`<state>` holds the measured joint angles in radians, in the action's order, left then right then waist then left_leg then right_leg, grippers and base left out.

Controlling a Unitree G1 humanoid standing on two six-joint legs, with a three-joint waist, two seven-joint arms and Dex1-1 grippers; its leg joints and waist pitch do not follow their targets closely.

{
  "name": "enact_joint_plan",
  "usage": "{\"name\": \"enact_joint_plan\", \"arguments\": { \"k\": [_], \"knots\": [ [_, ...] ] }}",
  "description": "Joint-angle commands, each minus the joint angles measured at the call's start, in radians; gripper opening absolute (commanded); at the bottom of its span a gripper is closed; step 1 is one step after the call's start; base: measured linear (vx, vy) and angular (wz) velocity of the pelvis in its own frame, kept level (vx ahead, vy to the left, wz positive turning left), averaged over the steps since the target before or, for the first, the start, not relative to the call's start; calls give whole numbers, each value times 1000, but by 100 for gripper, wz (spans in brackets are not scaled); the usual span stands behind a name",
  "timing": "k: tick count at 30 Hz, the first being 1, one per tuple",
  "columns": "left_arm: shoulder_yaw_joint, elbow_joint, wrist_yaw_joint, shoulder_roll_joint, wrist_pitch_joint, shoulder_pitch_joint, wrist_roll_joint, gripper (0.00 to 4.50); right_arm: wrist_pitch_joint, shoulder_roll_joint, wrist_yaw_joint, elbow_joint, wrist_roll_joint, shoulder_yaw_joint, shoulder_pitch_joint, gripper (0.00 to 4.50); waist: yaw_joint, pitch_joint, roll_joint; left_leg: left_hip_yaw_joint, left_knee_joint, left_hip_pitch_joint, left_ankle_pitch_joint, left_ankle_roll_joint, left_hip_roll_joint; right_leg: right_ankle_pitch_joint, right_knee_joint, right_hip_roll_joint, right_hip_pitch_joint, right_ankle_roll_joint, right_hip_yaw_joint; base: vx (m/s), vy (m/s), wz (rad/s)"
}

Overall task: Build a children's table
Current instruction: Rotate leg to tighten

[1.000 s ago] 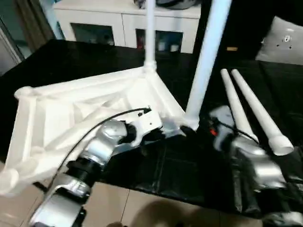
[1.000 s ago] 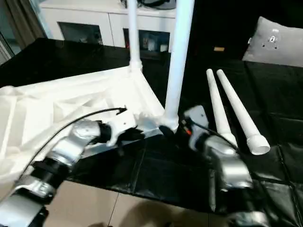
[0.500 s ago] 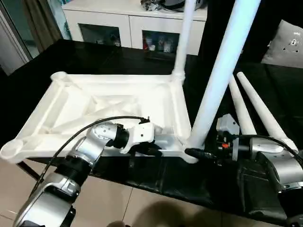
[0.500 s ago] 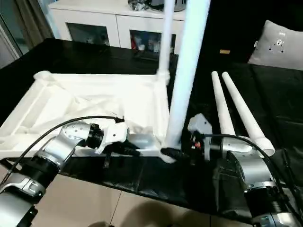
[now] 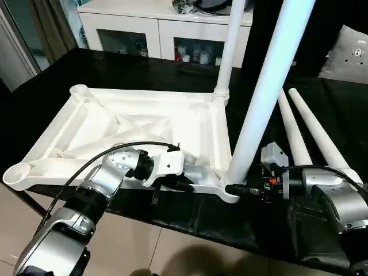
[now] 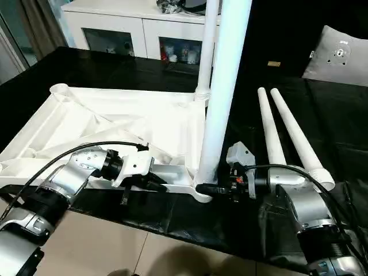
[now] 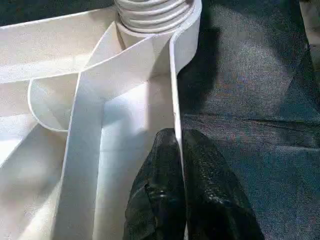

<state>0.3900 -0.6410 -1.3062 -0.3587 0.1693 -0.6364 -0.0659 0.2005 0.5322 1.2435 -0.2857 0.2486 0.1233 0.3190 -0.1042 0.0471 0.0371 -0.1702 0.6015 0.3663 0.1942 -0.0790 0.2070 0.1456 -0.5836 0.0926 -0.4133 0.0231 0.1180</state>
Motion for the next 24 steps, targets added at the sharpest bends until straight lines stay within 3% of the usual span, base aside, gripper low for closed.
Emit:
{"name": "enact_joint_plan", "arguments": {
  "k": [1,5,7,9,11,14,18,20,21,24],
  "knots": [
    [-12,30,-5,-10,-9,-6,12,0,34,-24,2,5,35,5,-4,267,-3,-75,-18,-1,-64,-1,136,96,24,292,61,57,67,171,-48,0,0,0],
    [-42,69,93,19,-100,10,12,0,100,-103,-122,17,32,0,-6,265,2,-71,-16,1,-69,-2,150,75,25,329,65,58,65,164,-47,0,0,0],
    [-63,118,213,66,-210,21,-6,0,149,-214,-326,-27,-6,-18,28,265,12,-68,-17,2,-71,-3,170,54,21,371,70,57,64,148,-45,0,0,0],
    [-68,131,247,82,-242,23,-11,0,160,-249,-378,-39,-6,-29,39,264,26,-66,-17,5,-74,-2,193,30,16,443,78,59,67,123,-40,0,0,0],
    [-81,150,337,136,-307,17,-19,0,185,-324,-493,-65,-13,-49,65,264,40,-63,-22,2,-73,-7,211,29,14,475,89,55,59,106,-41,0,0,0],
    [-96,138,475,220,-370,-13,-40,0,186,-402,-636,-112,-55,-52,94,264,49,-60,-20,2,-69,-20,246,26,7,547,104,56,54,82,-34,0,0,0],
    [-114,110,632,308,-406,-57,-73,0,168,-465,-783,-167,-105,-78,124,264,51,-62,-18,3,-73,-19,241,33,7,507,105,51,56,76,-32,0,0,0],
    [-106,121,631,312,-405,-56,-78,0,161,-469,-797,-161,-100,-90,123,264,47,-67,-15,4,-74,-13,217,47,9,452,98,52,60,86,-37,0,0,0],
    [-103,125,626,310,-405,-54,-79,0,162,-469,-796,-157,-95,-95,121,298,46,-67,-15,5,-75,-12,212,50,10,434,95,52,61,90,-39,0,0,0],
    [-95,142,597,290,-403,-45,-87,0,155,-458,-792,-145,-91,-118,112,337,43,-70,-12,3,-74,-11,192,58,11,358,85,52,64,121,-43,0,0,0]
  ]
}}
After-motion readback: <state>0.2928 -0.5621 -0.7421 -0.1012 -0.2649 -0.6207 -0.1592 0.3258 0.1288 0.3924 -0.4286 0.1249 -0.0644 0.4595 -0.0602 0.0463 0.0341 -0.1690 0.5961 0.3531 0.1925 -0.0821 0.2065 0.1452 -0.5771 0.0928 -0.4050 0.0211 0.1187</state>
